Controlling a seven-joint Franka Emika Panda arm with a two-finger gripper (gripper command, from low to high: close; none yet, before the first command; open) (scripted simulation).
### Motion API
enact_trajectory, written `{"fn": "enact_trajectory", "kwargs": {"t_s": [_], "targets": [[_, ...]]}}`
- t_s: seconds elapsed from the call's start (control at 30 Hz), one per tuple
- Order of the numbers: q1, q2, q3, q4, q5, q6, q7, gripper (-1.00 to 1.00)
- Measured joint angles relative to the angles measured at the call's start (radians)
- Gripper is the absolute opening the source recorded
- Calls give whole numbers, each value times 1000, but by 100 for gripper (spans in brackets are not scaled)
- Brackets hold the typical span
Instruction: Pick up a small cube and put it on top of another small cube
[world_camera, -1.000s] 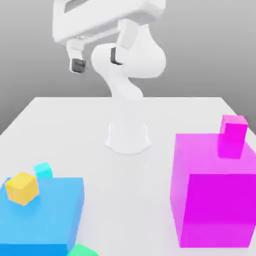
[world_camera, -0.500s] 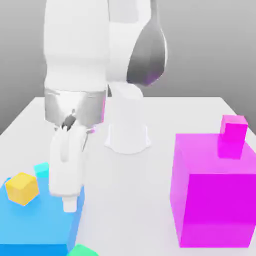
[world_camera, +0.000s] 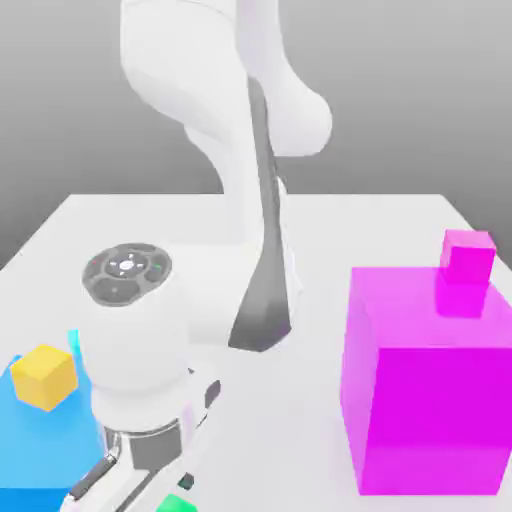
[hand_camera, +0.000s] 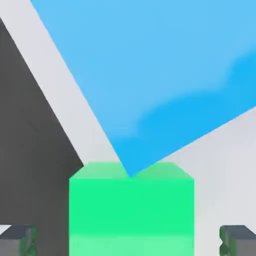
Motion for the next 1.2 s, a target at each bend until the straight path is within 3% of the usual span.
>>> {"fn": "enact_trajectory", "kwargs": {"t_s": [0.17,0.43,0.77,1.1,1.2], "targets": [[1,10,-2,2,-1,10,1,-100],[-40,-152,39,-10,9,-111,-125,-100],[-297,-471,-73,-292,66,-109,-521,-100],[-498,-731,-217,-650,17,-65,-637,-100],[-508,-670,-230,-677,35,13,-637,-100]]}}
